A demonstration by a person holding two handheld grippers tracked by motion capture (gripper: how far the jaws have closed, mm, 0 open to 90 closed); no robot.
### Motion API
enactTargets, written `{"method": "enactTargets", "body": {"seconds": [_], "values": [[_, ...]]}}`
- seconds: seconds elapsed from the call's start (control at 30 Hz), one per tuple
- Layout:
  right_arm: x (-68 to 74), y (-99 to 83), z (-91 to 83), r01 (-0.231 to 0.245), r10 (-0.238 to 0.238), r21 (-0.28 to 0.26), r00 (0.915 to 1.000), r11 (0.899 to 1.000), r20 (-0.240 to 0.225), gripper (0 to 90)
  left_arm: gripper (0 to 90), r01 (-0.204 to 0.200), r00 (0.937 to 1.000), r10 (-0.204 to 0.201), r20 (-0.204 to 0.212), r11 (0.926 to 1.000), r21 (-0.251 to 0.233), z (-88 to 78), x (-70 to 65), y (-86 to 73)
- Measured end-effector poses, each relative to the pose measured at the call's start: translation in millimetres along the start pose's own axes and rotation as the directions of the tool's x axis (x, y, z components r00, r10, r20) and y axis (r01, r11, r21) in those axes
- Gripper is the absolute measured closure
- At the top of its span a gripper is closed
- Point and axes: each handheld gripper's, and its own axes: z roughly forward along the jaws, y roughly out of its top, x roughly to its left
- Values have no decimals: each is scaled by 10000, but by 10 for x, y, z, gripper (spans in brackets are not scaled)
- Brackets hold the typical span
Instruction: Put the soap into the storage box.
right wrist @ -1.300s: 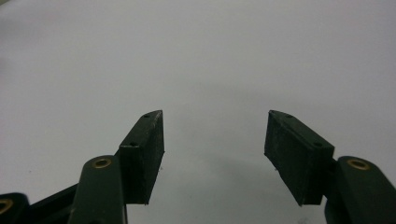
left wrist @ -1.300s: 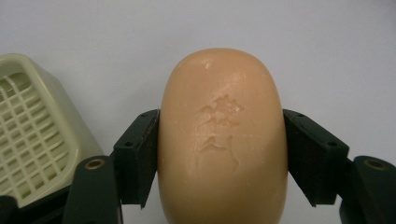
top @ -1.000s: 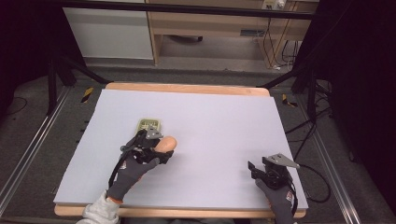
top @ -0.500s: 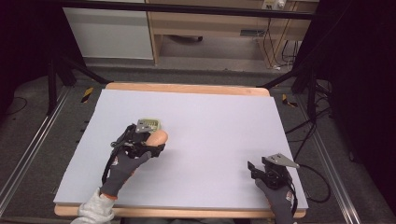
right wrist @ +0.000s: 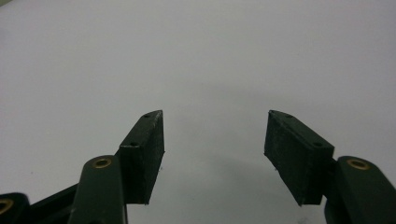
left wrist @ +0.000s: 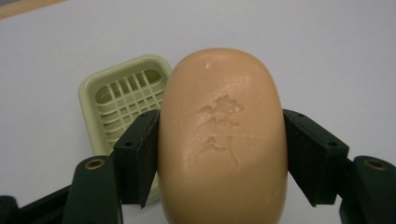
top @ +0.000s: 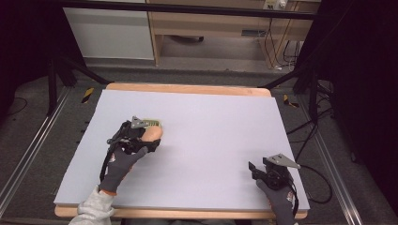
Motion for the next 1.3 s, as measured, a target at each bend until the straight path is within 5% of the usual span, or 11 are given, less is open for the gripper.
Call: {"method": "enactTargets", "body": {"seconds": [1.3], "values": [[-1, 6, 15, -19, 19, 7, 10000, 10000, -10, 382, 318, 655, 9963, -648, -567, 9978, 103, 304, 322, 26]]}}
